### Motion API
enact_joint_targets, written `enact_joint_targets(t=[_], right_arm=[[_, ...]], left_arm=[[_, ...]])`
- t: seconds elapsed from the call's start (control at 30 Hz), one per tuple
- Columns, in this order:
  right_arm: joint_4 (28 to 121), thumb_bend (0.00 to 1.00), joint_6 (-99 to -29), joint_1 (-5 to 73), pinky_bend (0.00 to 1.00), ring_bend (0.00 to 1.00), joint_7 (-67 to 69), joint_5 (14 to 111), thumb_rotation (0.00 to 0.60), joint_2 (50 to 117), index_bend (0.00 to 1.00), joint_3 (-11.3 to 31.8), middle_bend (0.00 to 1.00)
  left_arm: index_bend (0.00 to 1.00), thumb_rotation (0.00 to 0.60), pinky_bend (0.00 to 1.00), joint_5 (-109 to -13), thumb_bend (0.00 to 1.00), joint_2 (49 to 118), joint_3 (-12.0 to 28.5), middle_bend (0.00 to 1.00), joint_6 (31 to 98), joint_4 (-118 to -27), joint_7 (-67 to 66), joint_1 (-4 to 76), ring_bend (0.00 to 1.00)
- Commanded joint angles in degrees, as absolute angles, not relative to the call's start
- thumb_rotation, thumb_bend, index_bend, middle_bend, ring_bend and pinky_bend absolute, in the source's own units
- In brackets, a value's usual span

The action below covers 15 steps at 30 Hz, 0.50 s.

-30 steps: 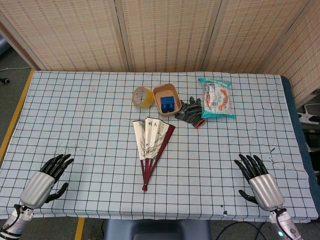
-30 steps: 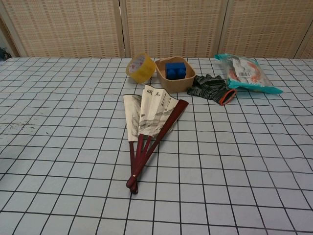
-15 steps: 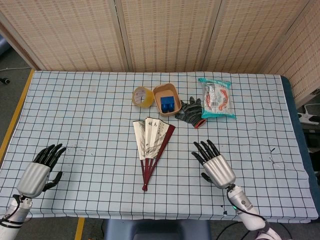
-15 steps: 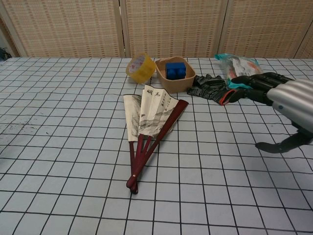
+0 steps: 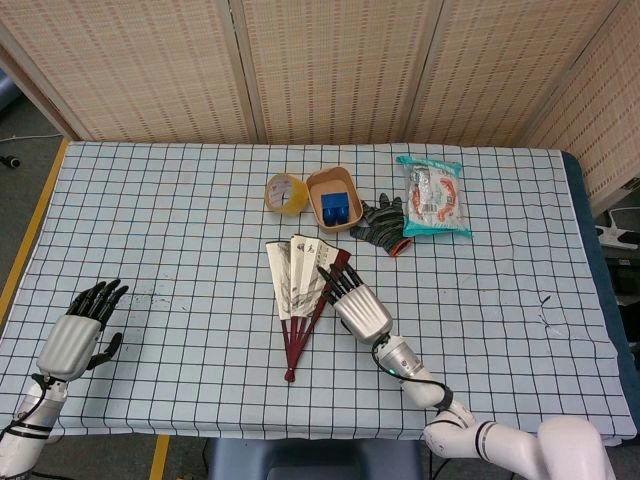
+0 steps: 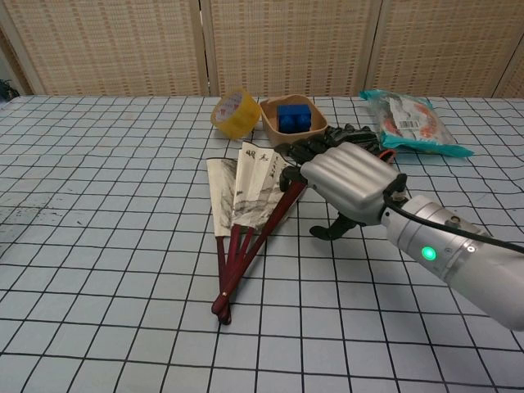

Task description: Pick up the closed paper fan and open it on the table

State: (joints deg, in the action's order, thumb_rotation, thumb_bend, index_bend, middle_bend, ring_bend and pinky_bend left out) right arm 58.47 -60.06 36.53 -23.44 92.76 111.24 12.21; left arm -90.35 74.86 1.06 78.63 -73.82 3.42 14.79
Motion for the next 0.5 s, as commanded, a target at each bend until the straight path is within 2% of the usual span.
enact_joint_targets(t=[0.03, 0.5], right_arm=[[53.1, 0.23, -59.0, 39.8, 0.0, 0.0, -20.6, 92.1, 0.6, 115.2, 0.34, 12.7, 0.0], [39.4, 0.24, -59.8, 45.2, 0.0, 0.0, -13.2, 90.4, 0.6, 124.4, 0.43, 11.9, 0.0]], left_arm=[[0.0, 0.6, 0.12, -89.8, 0.45, 75.0, 1.1, 0.0, 78.2, -73.7, 2.7, 14.9, 0.0], [0.0, 0.6, 0.12, -89.0, 0.45, 75.4, 1.0, 0.0, 77.9, -73.1, 2.0, 14.9, 0.0]])
